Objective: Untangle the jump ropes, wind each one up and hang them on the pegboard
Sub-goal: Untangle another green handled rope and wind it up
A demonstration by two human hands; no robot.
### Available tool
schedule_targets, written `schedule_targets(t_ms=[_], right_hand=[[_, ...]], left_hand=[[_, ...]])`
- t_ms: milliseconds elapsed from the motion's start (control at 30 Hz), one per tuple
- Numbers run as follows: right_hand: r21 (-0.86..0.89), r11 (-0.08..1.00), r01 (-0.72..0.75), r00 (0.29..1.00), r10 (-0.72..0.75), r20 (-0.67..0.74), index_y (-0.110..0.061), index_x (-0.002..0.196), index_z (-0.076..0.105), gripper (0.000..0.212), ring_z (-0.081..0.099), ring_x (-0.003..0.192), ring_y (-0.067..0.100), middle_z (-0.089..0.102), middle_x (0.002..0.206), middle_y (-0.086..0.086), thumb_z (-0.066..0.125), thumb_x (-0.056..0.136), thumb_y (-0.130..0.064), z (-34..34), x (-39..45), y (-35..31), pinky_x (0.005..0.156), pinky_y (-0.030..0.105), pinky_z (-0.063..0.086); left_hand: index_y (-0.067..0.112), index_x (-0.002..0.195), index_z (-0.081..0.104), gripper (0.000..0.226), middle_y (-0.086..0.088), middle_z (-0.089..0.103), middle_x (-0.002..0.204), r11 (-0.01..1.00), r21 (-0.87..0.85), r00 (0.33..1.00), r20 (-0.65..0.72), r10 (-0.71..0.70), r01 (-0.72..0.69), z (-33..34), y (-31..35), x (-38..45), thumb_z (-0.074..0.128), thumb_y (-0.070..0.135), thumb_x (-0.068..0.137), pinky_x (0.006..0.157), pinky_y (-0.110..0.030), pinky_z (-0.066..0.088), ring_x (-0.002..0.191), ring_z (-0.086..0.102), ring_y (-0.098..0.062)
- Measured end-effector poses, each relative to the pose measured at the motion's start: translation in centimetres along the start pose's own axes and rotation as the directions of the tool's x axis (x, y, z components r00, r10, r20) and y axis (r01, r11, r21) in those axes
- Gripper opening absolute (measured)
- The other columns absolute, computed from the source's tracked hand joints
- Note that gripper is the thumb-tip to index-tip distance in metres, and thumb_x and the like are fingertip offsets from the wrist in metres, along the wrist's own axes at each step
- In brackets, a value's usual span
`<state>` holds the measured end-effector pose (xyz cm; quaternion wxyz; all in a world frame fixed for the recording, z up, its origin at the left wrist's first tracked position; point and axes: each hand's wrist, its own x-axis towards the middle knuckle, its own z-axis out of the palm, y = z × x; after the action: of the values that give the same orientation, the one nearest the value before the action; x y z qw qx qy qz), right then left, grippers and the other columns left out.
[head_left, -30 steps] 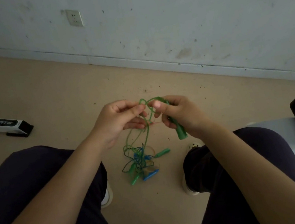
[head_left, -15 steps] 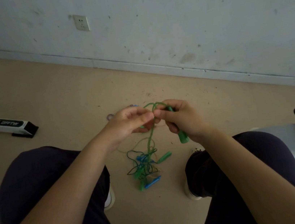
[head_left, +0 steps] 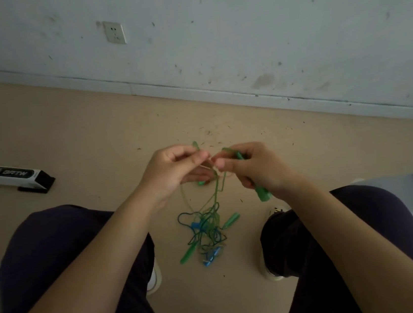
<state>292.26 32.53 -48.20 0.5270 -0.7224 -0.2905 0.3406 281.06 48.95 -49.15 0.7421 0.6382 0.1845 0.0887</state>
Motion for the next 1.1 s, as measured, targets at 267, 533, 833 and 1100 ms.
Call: schedule_targets(t_ms=[267,533,833,1100], right_hand=[[-0.042,0.999,0.027,0.999,-0.028,-0.028,-0.013,0.079,0.070,0.009,0.039,0.040,0.010,0.056,0.052,-0.006,0.071,0.088,-0.014,0.7,0.1,0.2,0.040,0.022,0.033],[0.286,0.938,0.198,0.979,-0.174,-0.106,-0.008,0.085,0.069,0.016,0.037,0.040,0.012,0.068,0.079,0.004,0.067,0.085,-0.024,0.0,0.3,-0.1,0.039,0.022,0.030],[-0.073,0.997,-0.020,0.999,0.023,0.039,-0.021,0.100,0.073,0.015,0.038,0.046,0.011,0.056,0.053,-0.010,0.074,0.086,-0.025,0.0,-0.1,0.1,0.044,0.024,0.033],[-0.073,0.995,-0.063,0.991,0.054,-0.119,-0.004,0.082,0.068,0.040,0.049,0.051,0.016,0.063,0.071,0.003,0.049,0.102,-0.034,0.2,-0.3,-0.6,0.053,0.029,0.044]], left_hand=[[0.012,0.102,0.071,0.041,-0.007,0.076,0.093,0.989,0.144,0.999,0.028,-0.038,0.034,-0.8,-0.4,0.3,0.078,0.038,0.072,0.082,-0.035,0.060,0.091,0.074,-0.026],[0.035,0.089,0.073,0.012,0.019,0.070,0.080,0.731,0.681,0.971,0.201,-0.129,-0.044,-0.4,-2.3,0.3,0.077,0.025,0.086,0.072,-0.013,0.044,0.077,0.064,0.009],[-0.007,0.100,0.072,0.017,-0.022,0.075,0.090,0.994,0.108,1.000,-0.007,0.019,-0.018,0.0,-0.5,0.1,0.067,0.007,0.091,0.073,-0.027,0.060,0.080,0.074,-0.026],[0.014,0.069,0.068,0.030,0.003,0.068,0.062,0.851,0.519,0.988,-0.153,-0.005,0.084,-2.0,-1.0,0.8,0.062,0.028,0.096,0.063,-0.035,0.052,0.058,0.065,-0.014]])
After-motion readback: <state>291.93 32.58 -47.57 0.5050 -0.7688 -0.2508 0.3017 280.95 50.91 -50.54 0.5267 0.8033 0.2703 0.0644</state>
